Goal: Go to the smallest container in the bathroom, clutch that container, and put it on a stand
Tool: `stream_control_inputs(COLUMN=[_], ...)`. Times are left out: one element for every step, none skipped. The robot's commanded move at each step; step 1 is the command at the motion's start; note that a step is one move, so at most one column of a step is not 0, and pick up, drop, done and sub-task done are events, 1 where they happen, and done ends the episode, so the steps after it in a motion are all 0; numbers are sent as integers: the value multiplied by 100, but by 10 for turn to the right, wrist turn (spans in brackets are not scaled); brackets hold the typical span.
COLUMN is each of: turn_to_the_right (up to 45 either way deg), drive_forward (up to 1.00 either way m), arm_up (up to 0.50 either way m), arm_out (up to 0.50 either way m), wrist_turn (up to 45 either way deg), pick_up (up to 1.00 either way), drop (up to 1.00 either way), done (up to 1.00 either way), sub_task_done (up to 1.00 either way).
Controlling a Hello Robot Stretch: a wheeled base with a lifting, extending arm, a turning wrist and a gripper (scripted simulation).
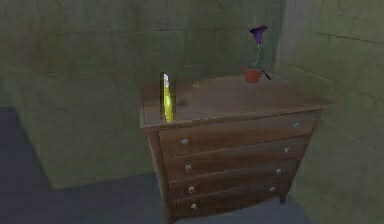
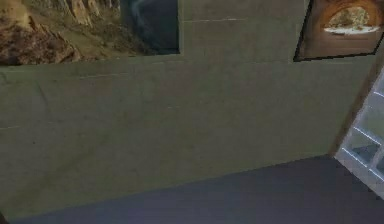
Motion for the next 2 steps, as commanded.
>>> stream_control_inputs(turn_to_the_right=[-450,-450], drive_forward=[0,0], arm_up=[0,0], arm_out=[0,0], wrist_turn=[0,0], pick_up=[0,0], drop=[0,0], done=[0,0], sub_task_done=[0,0])
